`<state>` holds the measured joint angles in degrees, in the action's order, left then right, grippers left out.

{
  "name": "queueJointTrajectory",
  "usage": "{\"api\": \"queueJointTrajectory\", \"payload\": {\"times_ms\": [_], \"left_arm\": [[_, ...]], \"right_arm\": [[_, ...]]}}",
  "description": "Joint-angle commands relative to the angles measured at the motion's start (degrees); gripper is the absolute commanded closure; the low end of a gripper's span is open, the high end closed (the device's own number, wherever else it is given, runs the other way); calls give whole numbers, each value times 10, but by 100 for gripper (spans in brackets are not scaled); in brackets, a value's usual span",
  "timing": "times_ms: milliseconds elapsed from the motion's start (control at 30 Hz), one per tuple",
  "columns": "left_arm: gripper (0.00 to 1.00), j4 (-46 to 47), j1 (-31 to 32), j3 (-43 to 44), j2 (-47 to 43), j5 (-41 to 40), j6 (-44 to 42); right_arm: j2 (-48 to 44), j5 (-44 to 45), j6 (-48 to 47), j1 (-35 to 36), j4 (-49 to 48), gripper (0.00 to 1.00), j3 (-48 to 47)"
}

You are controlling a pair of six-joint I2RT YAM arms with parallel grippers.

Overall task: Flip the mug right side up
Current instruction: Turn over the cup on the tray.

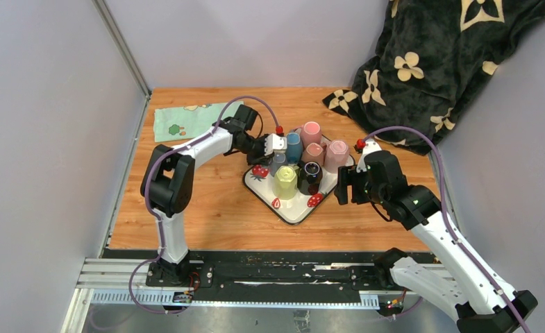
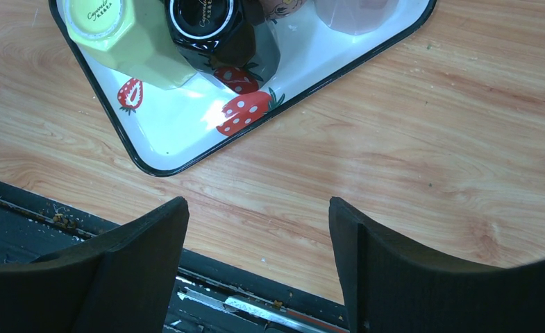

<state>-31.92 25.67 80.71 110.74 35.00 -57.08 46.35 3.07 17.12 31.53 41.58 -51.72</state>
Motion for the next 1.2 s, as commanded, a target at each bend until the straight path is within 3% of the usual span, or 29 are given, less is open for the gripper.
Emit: {"api": "queueJointTrajectory", "payload": {"times_ms": [0, 33, 267, 767, 1167], "left_arm": [[96, -24, 7, 9, -6, 11, -6], [100, -26, 7, 9, -8, 8, -5], [100, -9, 7, -12, -44, -19, 35], [100, 194, 7, -105, -153, -79, 199], [100, 301, 6, -164, -279, -105, 325]], "right_arm": [[-9, 8, 6, 5, 9, 22, 7], [-10, 9, 6, 5, 9, 22, 8], [-16, 14, 3, 5, 3, 22, 18], [-23, 19, -8, 5, -13, 22, 28], [-29, 32, 2, 5, -58, 21, 44]]}}
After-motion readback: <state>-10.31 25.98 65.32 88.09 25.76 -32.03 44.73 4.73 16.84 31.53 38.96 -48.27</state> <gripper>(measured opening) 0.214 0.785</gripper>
